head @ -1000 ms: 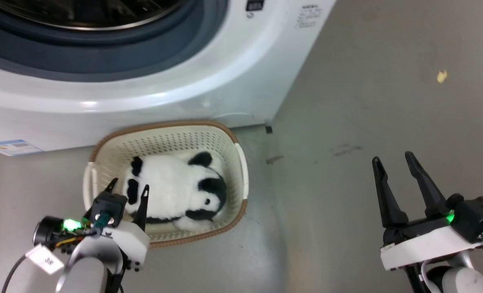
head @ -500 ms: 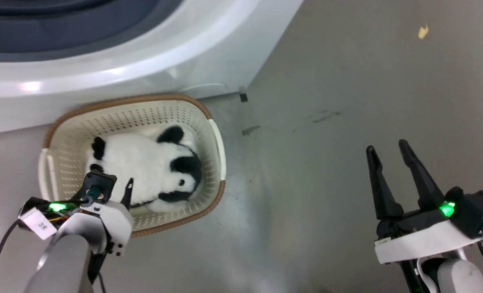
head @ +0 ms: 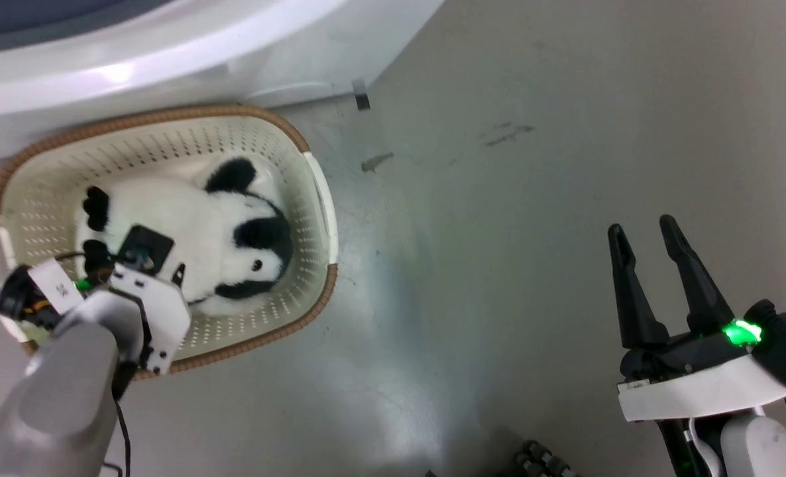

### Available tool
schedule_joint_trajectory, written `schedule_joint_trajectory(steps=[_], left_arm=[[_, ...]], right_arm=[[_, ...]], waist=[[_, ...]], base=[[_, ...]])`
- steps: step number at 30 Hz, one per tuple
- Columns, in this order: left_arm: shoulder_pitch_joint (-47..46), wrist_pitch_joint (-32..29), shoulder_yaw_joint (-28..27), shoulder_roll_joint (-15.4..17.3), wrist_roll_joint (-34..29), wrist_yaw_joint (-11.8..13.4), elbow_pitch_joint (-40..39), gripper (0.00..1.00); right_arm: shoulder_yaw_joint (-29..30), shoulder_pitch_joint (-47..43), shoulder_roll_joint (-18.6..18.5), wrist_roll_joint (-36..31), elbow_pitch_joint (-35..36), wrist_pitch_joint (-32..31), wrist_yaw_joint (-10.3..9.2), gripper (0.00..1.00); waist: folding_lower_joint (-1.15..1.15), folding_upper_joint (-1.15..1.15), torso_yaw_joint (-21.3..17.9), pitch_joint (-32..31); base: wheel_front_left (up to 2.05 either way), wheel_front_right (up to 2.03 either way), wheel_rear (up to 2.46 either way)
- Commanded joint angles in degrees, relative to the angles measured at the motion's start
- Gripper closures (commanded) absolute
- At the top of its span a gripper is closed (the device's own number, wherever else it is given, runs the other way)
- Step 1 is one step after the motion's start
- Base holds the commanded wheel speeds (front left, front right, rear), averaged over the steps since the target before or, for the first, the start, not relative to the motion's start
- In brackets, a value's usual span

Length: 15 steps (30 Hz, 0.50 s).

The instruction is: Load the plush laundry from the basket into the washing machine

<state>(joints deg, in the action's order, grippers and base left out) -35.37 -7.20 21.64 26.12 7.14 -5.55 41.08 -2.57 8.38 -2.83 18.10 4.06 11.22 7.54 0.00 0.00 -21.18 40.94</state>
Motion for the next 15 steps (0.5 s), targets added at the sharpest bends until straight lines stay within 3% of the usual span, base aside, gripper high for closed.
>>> schedule_joint_trajectory(steps=[1,15], left_arm=[[-1.9,-0.3,0.7,0.5,0.3,-0.2,1.1,0.00],[-13.3,-7.4,5.7,2.7,1.0,-0.3,10.7,0.00]], right_arm=[[-0.1,1.3,0.0,0.7,0.4,0.5,-0.04,0.00],[-0.1,2.3,0.0,4.6,0.9,2.2,-0.05,0.00]], waist=[[0.00,0.00,-0.6,1.2],[0.00,0.00,-2.8,9.2]], base=[[0.00,0.00,0.00],[0.00,0.00,0.00]])
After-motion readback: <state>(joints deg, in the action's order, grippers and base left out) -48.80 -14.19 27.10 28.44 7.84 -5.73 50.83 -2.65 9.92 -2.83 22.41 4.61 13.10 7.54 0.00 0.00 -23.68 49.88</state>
